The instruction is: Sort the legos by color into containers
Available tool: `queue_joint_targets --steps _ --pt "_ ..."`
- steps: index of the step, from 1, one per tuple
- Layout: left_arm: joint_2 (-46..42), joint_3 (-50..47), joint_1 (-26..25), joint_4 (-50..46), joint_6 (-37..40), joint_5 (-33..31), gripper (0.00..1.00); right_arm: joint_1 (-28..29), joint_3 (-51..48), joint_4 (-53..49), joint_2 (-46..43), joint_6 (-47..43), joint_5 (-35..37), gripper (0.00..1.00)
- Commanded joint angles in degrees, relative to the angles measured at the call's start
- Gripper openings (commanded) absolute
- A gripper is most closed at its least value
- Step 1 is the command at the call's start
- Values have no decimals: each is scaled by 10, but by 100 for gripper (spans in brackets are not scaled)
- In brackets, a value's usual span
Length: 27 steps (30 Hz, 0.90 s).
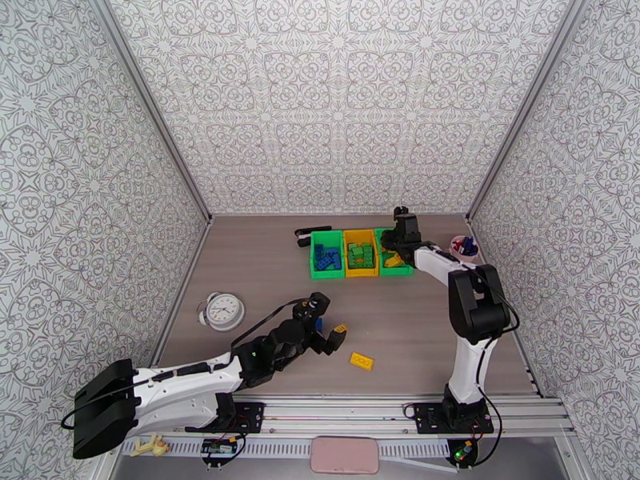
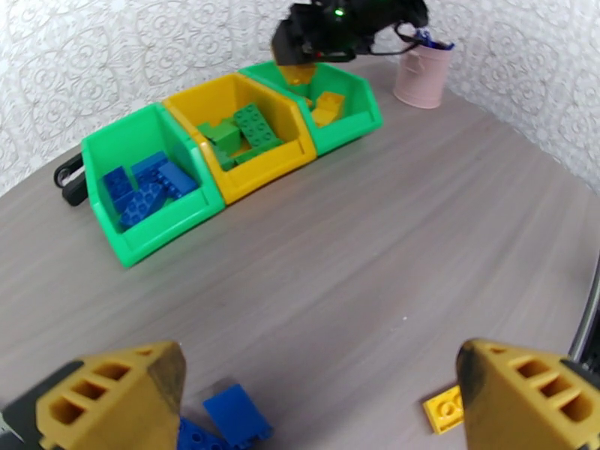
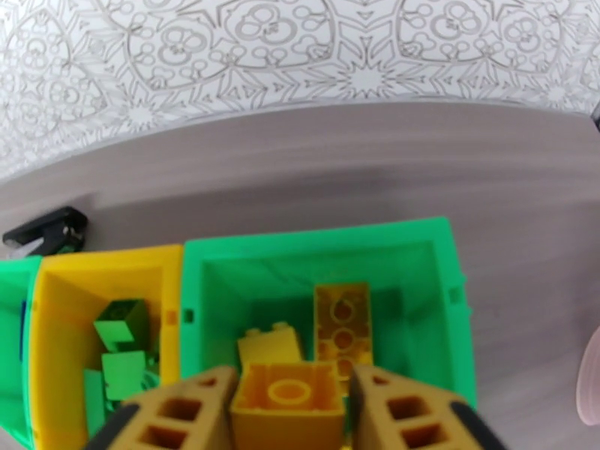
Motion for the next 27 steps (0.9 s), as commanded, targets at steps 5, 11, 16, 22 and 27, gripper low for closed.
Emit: queue_joint_targets --steps 5,11,16,22,27 --pt "-15 10 7 -33 157 152 100 0 -78 -7 -117 -12 -9 79" --pt "11 31 33 -70 270 279 100 0 -209 7 -252 -27 -43 86" --pt "56 63 29 -115 377 329 100 1 -297 -9 -368 -27 -65 89" --pt "157 145 15 -218 501 353 95 1 -380 -39 -493 -15 -81 89" --pt "253 223 2 -307 561 361 91 1 -413 -75 -547 -14 -74 90"
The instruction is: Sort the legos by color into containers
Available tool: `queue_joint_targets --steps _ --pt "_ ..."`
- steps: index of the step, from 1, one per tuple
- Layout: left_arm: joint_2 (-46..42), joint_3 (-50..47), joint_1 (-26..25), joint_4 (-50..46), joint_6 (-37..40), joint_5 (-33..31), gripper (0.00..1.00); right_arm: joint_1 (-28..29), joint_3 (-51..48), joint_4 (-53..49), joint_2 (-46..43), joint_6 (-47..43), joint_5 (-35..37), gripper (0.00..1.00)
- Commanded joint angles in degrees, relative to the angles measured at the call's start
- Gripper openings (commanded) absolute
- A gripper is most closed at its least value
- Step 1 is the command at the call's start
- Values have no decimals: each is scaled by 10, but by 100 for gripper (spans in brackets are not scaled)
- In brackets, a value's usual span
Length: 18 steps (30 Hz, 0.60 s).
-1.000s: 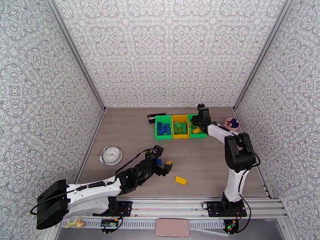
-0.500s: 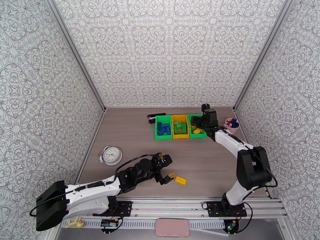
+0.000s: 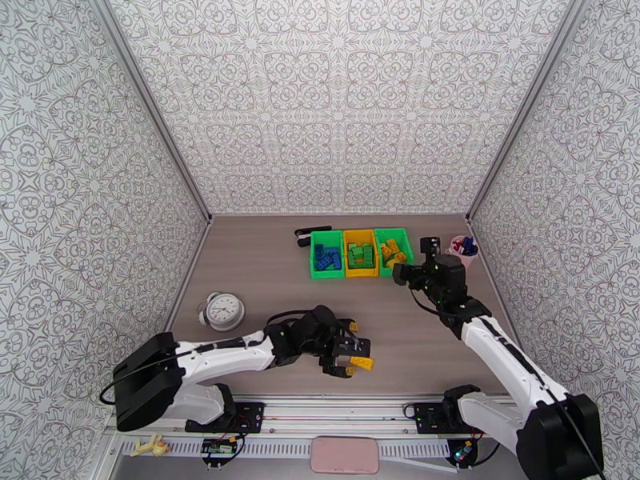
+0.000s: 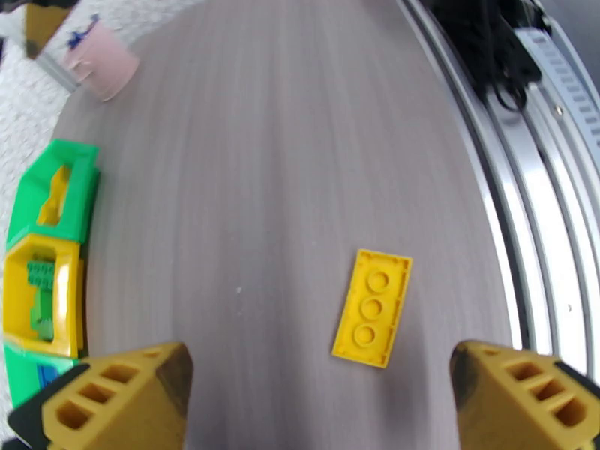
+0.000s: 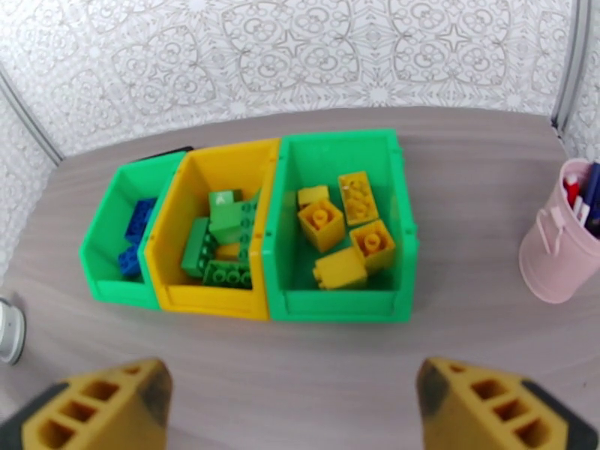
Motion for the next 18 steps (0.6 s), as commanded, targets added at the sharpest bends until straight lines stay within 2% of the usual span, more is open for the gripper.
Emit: queue_joint_targets --steps 1,5,18 --pt "53 51 -10 -98 77 23 90 0 -21 -41 -25 4 -1 90" --pt "111 104 -22 -148 91 -14 86 0 -35 -61 -46 -2 11 91" --pt "232 209 -31 -255 132 -57 71 0 -47 -78 -59 -12 17 92"
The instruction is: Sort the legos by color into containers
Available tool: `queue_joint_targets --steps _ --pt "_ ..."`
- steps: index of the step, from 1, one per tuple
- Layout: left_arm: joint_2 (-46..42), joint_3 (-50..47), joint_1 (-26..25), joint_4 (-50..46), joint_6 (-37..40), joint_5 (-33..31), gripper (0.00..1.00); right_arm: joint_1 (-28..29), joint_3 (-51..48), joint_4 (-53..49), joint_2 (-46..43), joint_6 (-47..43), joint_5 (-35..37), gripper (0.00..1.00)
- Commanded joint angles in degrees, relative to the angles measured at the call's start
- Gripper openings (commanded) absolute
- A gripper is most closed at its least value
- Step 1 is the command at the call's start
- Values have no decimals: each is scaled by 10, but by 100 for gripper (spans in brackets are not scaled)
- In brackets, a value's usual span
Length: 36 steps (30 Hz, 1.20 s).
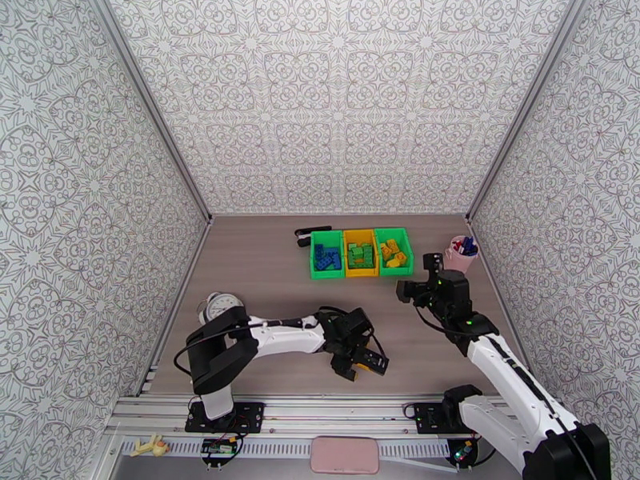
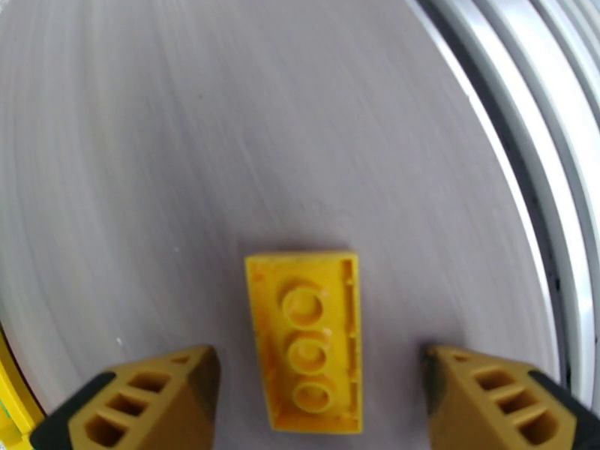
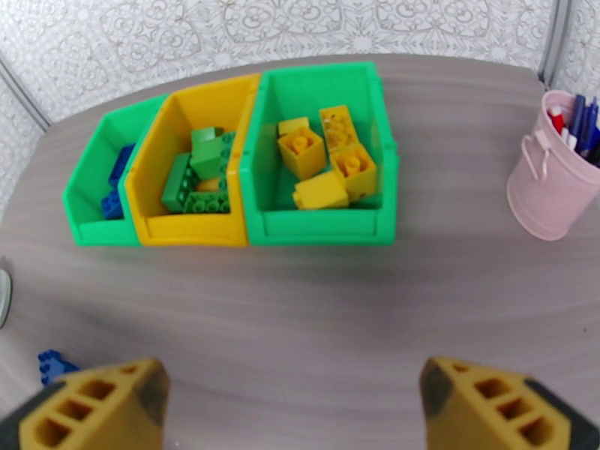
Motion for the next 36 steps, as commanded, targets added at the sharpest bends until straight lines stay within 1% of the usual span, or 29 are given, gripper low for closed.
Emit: queue_joint_targets --steps 1,6,9,11,12,18,22,24,28,30,32,36 --pt "31 30 -4 -47 22 -23 70 0 -6 -16 -9 -7 10 92" --pt "48 43 -5 -57 25 -27 60 0 -7 -21 -12 -6 10 92" --pt "50 45 -5 -61 24 -24 52 0 -10 -22 -16 -7 7 92" --pt "53 49 -5 -68 24 -24 42 0 -12 -23 -17 -7 4 92" --pt "54 52 -5 -73 24 -24 40 0 -12 -23 -17 -6 1 92" --pt "53 50 -6 -67 11 -24 33 0 -13 -26 -21 -2 -6 92" --pt "30 46 -7 -56 -14 -20 28 0 -10 -30 -29 0 -12 92" --pt "5 24 -5 -19 -31 -11 27 0 -11 -30 -33 4 -16 92" --pt "-55 -37 7 107 -92 1 27 0 -13 -29 -44 15 -23 92" --pt "-81 -71 15 180 -132 2 27 0 -15 -27 -49 17 -25 92" --pt "-99 -103 24 275 -187 -6 25 0 -17 -23 -53 16 -29 92" --pt "-111 -148 42 452 -267 -12 24 0 -16 -22 -58 12 -27 92"
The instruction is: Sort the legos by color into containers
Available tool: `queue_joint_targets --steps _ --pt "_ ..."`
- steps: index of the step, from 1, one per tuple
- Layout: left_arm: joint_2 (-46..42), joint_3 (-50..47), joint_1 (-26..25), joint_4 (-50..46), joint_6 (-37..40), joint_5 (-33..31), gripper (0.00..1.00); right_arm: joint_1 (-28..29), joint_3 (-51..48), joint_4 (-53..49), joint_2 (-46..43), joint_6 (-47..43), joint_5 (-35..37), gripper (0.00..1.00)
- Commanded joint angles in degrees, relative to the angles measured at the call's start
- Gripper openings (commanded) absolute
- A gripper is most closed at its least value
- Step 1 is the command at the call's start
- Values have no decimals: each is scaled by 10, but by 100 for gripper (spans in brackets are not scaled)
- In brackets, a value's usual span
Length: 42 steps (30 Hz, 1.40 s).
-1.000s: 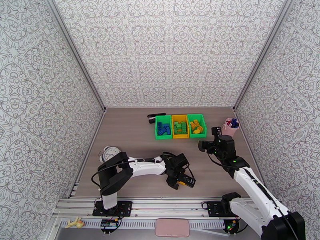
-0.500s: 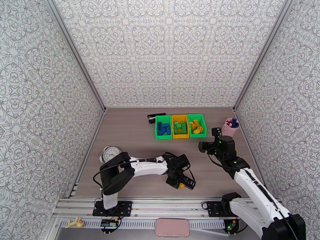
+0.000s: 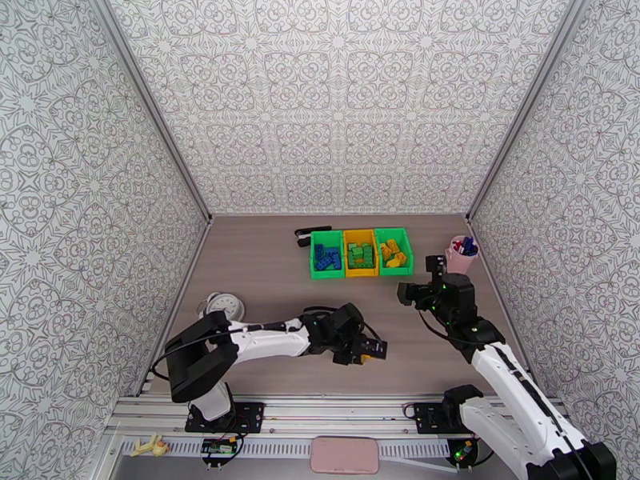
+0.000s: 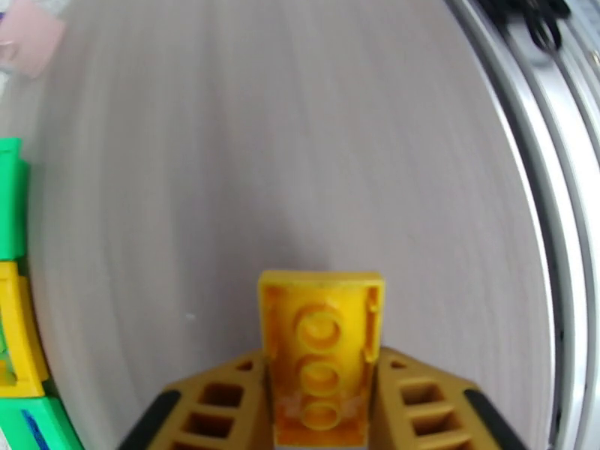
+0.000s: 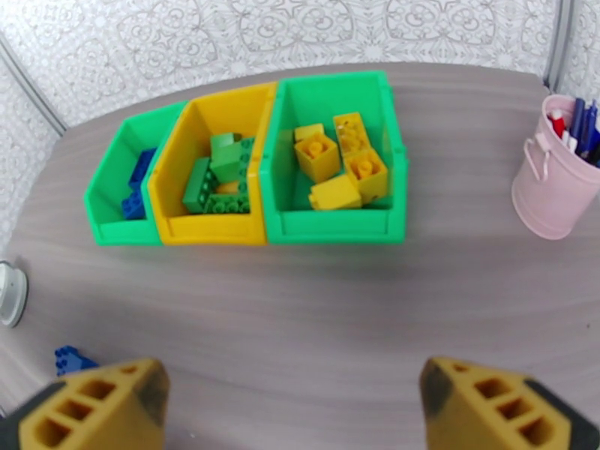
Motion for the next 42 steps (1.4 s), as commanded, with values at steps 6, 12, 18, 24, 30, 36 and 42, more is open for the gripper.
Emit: queue_joint_targets --steps 6,12,18,24,30,36,42 --pt "26 -14 41 344 -204 -63 22 0 -12 -8 -27 6 -1 92" --pt "90 49 78 392 -299 -90 22 0 -18 -33 -60 0 11 92" --pt "168 141 100 393 -321 -128 22 0 -35 -57 -99 3 5 92" --pt "265 257 130 368 -363 -118 22 0 -44 -68 -115 9 -6 92" --pt "357 380 156 329 -388 -97 21 0 -45 -77 -121 10 -9 92" --pt "429 495 174 272 -399 -64 20 0 -48 -84 -126 13 -16 92" --pt "500 634 187 180 -423 -43 23 0 -50 -94 -130 21 -20 92"
